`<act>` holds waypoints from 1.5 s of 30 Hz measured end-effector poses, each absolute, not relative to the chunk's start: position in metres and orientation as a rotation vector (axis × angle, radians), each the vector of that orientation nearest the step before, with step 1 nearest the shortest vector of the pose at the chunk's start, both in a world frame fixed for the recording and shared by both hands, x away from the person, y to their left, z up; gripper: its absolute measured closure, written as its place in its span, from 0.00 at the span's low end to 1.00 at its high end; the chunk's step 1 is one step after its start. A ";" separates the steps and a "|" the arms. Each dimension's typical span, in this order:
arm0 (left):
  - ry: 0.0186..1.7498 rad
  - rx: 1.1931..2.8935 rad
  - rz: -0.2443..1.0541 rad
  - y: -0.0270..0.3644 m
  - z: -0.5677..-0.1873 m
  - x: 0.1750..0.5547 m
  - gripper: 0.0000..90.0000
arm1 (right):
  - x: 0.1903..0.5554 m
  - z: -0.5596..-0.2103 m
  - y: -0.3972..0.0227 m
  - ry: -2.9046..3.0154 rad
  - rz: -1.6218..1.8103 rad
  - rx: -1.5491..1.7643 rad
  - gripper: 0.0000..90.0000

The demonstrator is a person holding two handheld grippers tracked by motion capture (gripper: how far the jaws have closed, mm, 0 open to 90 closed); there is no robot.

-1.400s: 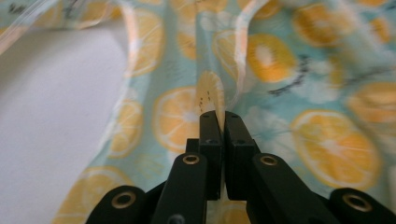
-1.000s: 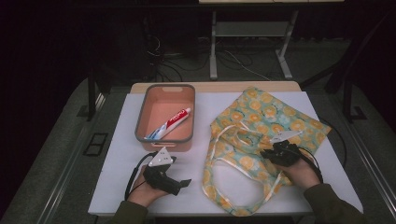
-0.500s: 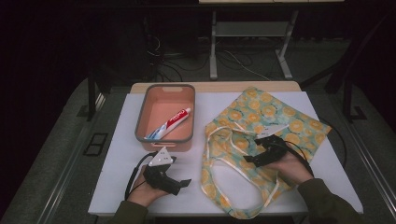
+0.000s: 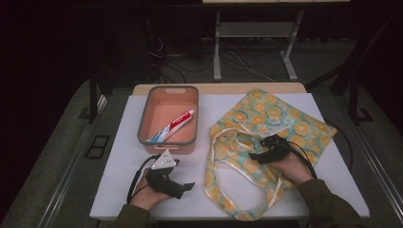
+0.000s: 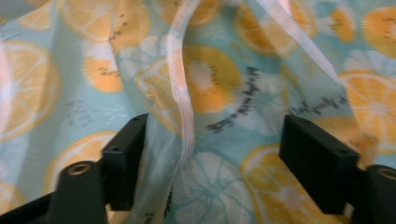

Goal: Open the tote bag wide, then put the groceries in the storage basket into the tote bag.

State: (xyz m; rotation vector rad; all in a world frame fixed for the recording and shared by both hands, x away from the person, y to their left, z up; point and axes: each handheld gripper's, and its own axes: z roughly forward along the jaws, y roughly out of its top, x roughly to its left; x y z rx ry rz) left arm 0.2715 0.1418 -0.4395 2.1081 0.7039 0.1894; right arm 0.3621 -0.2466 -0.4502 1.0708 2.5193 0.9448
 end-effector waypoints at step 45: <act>0.676 2.030 0.169 0.148 -0.418 0.270 0.00 | 0.358 -0.385 -0.286 2.302 1.302 1.136 0.99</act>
